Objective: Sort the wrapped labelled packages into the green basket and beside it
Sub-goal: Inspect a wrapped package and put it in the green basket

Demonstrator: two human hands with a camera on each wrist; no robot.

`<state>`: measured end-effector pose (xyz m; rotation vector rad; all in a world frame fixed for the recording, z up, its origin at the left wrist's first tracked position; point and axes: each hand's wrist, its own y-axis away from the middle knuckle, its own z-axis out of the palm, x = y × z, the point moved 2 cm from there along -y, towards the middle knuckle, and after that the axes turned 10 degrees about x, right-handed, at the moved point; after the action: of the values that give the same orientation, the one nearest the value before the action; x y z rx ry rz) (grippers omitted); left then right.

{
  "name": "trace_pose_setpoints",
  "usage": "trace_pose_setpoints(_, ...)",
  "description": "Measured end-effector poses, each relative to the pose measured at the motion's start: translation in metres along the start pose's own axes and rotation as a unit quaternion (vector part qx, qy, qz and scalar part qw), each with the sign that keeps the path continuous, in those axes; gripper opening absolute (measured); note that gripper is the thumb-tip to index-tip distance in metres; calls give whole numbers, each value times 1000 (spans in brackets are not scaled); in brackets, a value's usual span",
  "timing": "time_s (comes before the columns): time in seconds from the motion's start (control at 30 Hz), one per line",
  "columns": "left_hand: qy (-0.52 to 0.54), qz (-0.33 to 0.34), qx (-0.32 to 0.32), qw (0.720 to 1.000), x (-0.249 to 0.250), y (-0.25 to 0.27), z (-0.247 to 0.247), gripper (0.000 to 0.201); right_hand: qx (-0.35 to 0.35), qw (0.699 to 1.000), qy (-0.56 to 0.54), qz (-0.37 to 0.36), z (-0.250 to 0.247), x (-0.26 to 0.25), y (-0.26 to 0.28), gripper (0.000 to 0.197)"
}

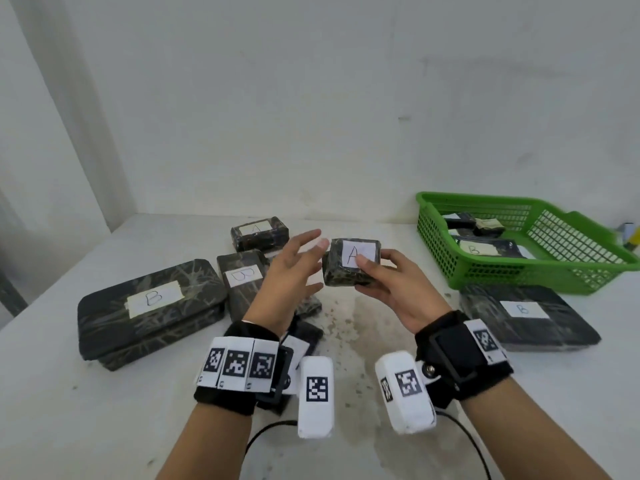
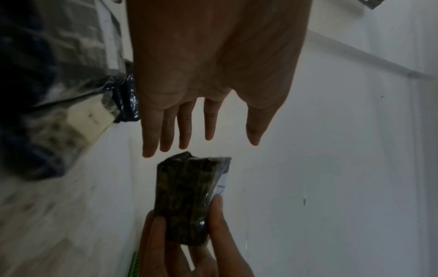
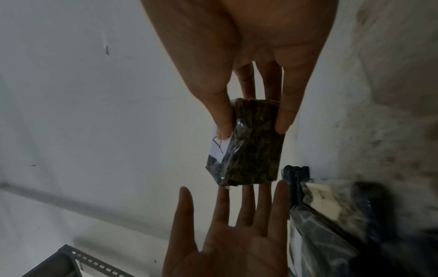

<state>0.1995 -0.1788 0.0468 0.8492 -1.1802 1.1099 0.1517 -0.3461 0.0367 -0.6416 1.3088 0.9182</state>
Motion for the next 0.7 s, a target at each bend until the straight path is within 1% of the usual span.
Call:
trace_pose_setpoints(0.07, -1, 10, -33, 999, -11, 15, 8, 42, -1, 1000, 2, -11, -6, 7, 16, 41)
trace_pose_setpoints(0.13, 13, 22, -36, 999, -19, 24, 13, 43, -14, 1000, 1, -24, -9, 13, 29, 42)
trace_pose_setpoints(0.27, 20, 61, -12, 998, -24, 27, 12, 24, -49, 997, 9, -55, -9, 15, 41, 33)
trace_pose_setpoints(0.37, 20, 69, -17, 997, -22, 28, 9, 21, -58, 997, -27, -46, -9, 17, 44, 45)
trace_pose_setpoints(0.4, 26, 68, -20, 997, -21, 29, 8, 21, -54, 997, -39, -50, -9, 17, 44, 44)
trace_pose_setpoints(0.47, 34, 66, -26, 997, -21, 31, 9, 27, -35, 996, -49, -71, -11, 17, 44, 37)
trace_pose_setpoints(0.57, 28, 60, -30, 997, -24, 33, 16, 36, -8, 994, -29, -105, -15, 17, 45, 32)
trace_pose_setpoints(0.6, 25, 62, -27, 997, -26, 34, 18, 36, -4, 994, -22, -111, -15, 16, 45, 28)
trace_pose_setpoints(0.7, 24, 71, -6, 997, -28, 34, 19, 25, -3, 993, -5, -115, -15, 15, 46, 17)
